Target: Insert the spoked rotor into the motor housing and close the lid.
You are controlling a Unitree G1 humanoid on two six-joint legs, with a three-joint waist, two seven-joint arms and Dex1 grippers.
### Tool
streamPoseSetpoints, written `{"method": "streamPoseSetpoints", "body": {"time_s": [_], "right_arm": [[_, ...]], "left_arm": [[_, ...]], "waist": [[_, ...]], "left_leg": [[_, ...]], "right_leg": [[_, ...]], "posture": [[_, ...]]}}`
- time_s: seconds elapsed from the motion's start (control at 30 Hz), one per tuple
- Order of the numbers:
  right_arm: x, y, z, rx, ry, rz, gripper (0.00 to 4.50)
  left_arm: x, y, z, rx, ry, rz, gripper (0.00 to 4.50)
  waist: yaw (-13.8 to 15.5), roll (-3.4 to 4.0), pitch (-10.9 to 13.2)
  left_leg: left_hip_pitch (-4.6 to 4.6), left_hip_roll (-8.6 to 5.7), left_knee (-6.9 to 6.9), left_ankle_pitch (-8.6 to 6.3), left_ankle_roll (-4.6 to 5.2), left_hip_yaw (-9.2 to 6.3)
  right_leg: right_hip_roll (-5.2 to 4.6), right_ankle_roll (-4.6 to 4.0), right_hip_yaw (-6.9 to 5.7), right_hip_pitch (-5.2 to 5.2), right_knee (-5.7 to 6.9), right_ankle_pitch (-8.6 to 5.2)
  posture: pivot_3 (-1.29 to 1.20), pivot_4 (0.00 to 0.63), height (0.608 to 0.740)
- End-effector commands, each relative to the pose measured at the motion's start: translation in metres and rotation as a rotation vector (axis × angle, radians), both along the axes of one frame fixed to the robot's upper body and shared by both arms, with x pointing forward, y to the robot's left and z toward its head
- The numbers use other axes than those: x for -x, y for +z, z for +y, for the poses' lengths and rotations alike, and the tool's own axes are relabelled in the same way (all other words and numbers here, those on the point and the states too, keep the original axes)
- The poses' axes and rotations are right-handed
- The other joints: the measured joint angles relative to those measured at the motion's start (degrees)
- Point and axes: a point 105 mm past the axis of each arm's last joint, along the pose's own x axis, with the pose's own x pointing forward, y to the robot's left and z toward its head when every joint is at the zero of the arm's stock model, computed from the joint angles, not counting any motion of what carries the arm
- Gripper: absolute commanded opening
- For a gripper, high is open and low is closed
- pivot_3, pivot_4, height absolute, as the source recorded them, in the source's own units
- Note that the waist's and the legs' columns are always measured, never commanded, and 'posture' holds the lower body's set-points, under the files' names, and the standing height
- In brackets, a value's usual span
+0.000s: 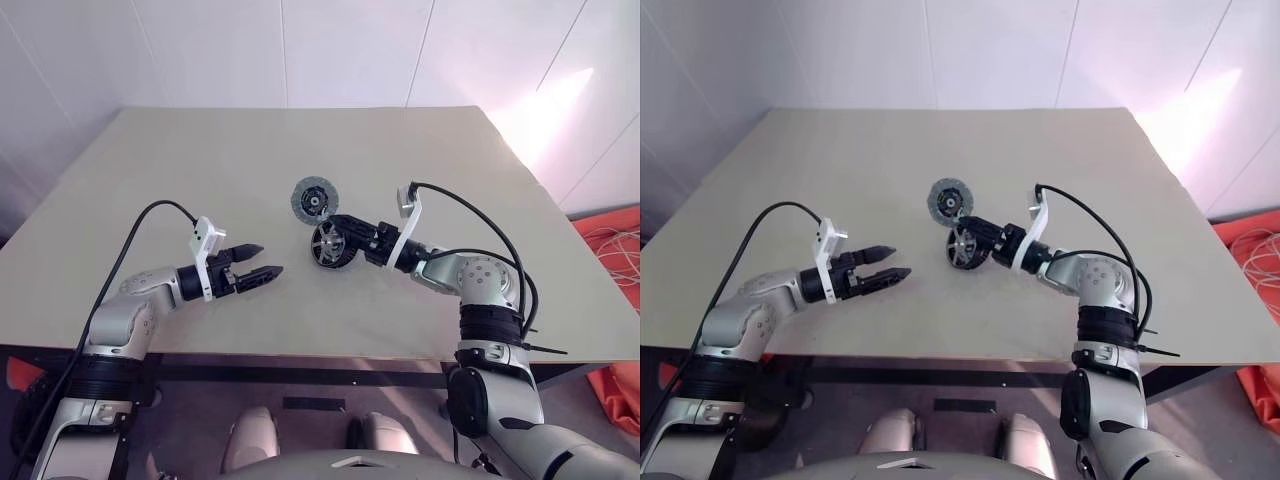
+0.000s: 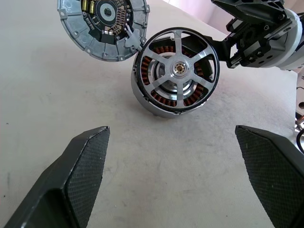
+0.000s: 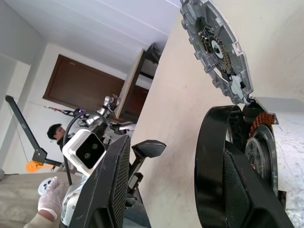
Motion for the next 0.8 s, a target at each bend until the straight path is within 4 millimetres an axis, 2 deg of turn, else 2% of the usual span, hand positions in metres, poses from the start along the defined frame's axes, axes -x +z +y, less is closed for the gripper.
{"method": "streamPoseSetpoints", "body": {"time_s": [0.03, 0.23, 0.4, 0.8], "right_arm": [[-0.007, 0.013, -0.002, 0.008, -0.024, -0.06, 3.02], [-0.016, -0.008, -0.006, 0.106, -0.093, 0.008, 3.02], [-0.019, -0.016, -0.007, 0.163, -0.119, 0.016, 3.02], [-0.025, -0.017, -0.015, 0.259, -0.162, -0.077, 3.02]], "left_arm": [[-0.001, 0.009, 0.002, 0.001, -0.001, -0.045, 4.5], [0.0, 0.009, 0.003, 0.001, -0.001, -0.044, 4.5], [0.001, 0.008, 0.003, 0.001, -0.001, -0.042, 4.5], [0.001, 0.008, 0.001, 0.003, -0.003, -0.037, 4.5]], "waist": [[0.0, 0.0, 0.0], [-0.14, 0.0, 0.0], [-0.2, 0.0, 0.0], [-0.16, -0.01, 0.0]], "left_leg": [[0.0, 0.0, 0.0, 0.0, 0.0, 0.0], [0.03, 0.0, 0.0, 0.0, 0.0, 0.0], [0.04, 0.01, 0.0, 0.0, -0.01, 0.0], [0.1, 0.01, 0.01, 0.03, -0.05, 0.0]], "right_leg": [[0.0, 0.0, 0.0, 0.0, 0.0, 0.0], [0.0, 0.0, 0.0, 0.01, 0.02, 0.0], [0.01, -0.01, 0.0, 0.01, 0.03, 0.0], [0.0, 0.0, 0.0, 0.07, 0.06, 0.0]], "posture": [[0.0, 0.0, 0.74], [0.0, 0.0, 0.74], [0.0, 0.0, 0.74], [0.0, 0.0, 0.74]]}}
